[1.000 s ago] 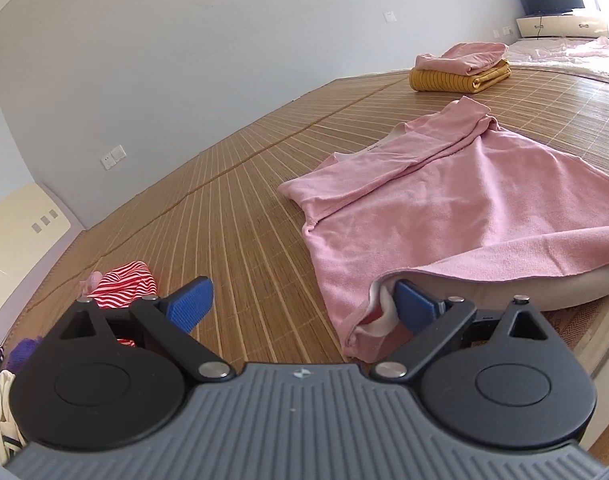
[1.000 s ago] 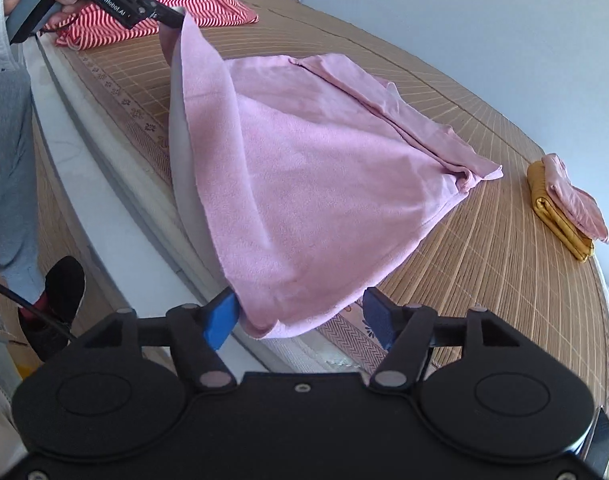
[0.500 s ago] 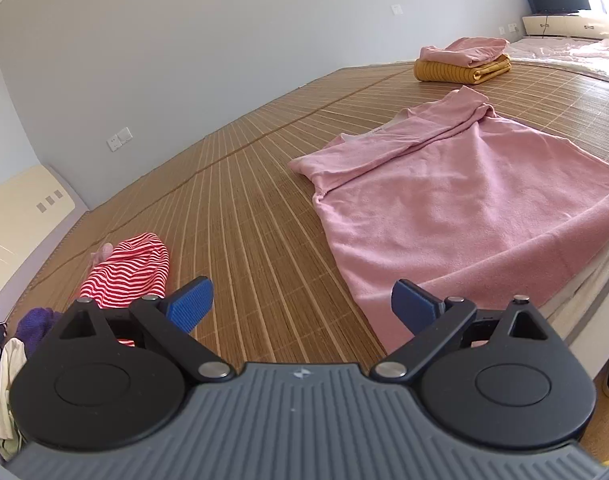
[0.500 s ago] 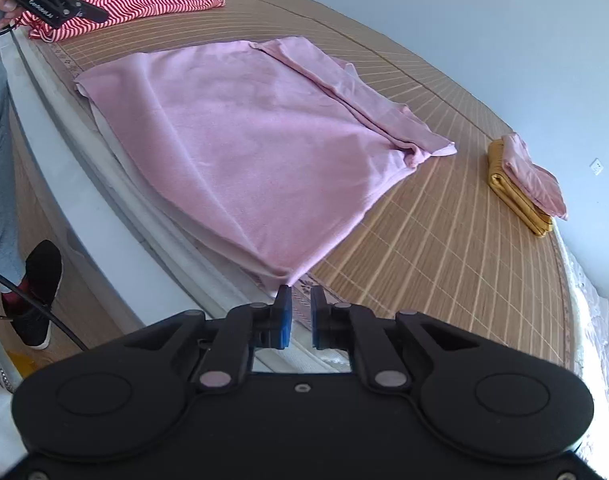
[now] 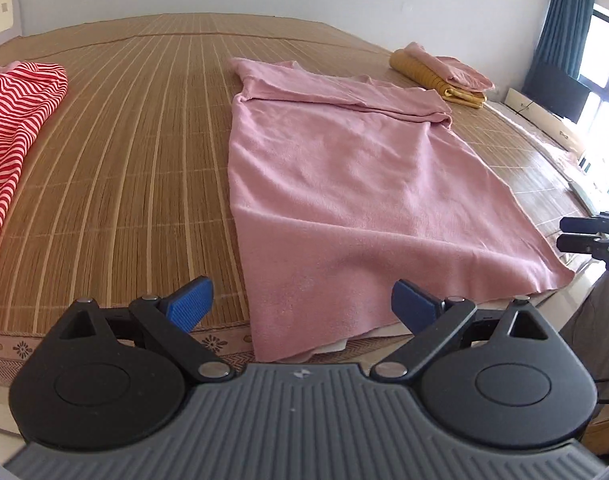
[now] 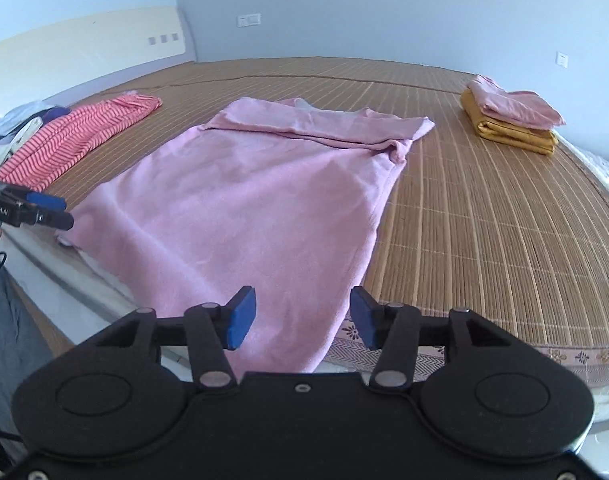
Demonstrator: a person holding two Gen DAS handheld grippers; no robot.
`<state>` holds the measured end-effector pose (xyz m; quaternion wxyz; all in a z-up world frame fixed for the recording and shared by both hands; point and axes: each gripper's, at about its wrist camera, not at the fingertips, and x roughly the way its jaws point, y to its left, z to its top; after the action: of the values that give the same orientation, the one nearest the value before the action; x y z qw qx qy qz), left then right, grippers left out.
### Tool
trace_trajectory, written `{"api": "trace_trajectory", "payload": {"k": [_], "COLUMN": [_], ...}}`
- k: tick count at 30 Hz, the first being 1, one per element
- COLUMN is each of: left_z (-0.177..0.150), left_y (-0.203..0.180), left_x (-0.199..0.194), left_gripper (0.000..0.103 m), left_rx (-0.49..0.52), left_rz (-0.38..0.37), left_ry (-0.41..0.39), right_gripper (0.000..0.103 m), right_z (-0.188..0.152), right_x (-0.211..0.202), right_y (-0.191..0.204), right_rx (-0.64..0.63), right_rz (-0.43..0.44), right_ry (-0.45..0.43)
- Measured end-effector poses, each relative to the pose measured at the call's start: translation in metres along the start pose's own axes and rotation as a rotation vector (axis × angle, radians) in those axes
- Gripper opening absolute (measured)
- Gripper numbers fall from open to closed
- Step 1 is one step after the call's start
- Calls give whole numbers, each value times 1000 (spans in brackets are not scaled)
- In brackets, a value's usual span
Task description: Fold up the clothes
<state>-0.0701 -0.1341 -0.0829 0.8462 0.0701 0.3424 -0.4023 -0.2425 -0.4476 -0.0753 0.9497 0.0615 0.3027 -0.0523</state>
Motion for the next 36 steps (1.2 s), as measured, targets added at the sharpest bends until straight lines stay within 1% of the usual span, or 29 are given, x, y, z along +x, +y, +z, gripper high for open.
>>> {"api": "trace_trajectory", "payload": {"k": [1,3,4,5,6,8,10,11,12,13,14,16,17,18,19,20,21,22,23,24,25,26,28,29,32,33,34,35,36], "left_z": [-1,-6,-6,-8,-8,-7,-4,-3,-2,-1,-1,-4,-5,-8,-10,-10,-10,-10,-9,-8,-6,-3,1,3,2,-1,-5,-9,-12], "left_y": [-1,-2,-1,-1,-2,-2,-2,-2,-2,-2,-3,-4,-5,-4,-4,-4,-4,-4,-4,-4,-3,0,2,3,6,7,9,9,10], "left_x": [6,13,15,15,16,17,18,18,17,16,14,7,4,1,0,-1,-1,-1,-1,-3,-5,-11,-22,-28,-45,-48,-50,-52,-54], "left_gripper": [98,98,99,99,99,99,98,97,90,86,85,84,80,71,67,58,53,48,36,25,21,17,16,16,16,16,16,16,16], "left_rx": [9,-14,-35,-49,-49,-58,-62,-59,-55,-50,-36,-22,-16,-13,-11,-10,-10,-7,-8,-8,-6,-4,8,17,68,81,89,90,90], "left_rz": [15,20,24,26,17,18,17,14,-2,-24,-48,-57,-61,-61,-54,-48,-42,-39,-35,-32,-29,-29,-39,-45,-5,9,23,32,42], "left_ry": [-3,-10,-31,-54,-57,-66,-50,-44,-41,-35,-20,0,10,16,17,16,15,12,10,5,-4,-21,-25,-22,13,29,57,65,72], "right_gripper": [55,53,49,49,49,48,47,45,43,43,43,43,43,43,40,35,29,14,7,6,5,4,4,4,4,5,6,8,10], "right_z": [-1,-3,-4,-6,-8,-11,-11,-11,-12,-14,-15,-19,-21,-23,-26,-28,-29,-29,-28,-27,-26,-23,-15,-14,-8,-9,-11,-14,-15], "right_x": [4,10,13,15,17,19,19,18,18,16,14,9,6,4,4,4,4,4,2,-1,-4,-11,-25,-30,-43,-42,-41,-40,-39], "right_y": [-4,-12,-16,-20,-24,-24,-19,-16,-13,-9,-6,-1,1,1,0,0,-2,-3,-7,-10,-14,-16,-21,-21,-21,-22,-23,-23,-24], "right_rx": [39,118,156,188,215,208,186,169,152,136,124,115,116,123,135,140,143,147,158,170,178,175,176,167,139,135,129,122,114], "right_rz": [-4,16,24,22,18,6,-2,1,4,5,5,13,20,30,35,34,33,33,39,45,49,43,26,19,-2,-10,-36,-94,-130], "right_ry": [-3,-5,-5,-1,4,11,11,14,18,23,31,47,55,62,67,61,54,46,32,18,2,-25,-66,-65,-58,-23,-7,1,11]}}
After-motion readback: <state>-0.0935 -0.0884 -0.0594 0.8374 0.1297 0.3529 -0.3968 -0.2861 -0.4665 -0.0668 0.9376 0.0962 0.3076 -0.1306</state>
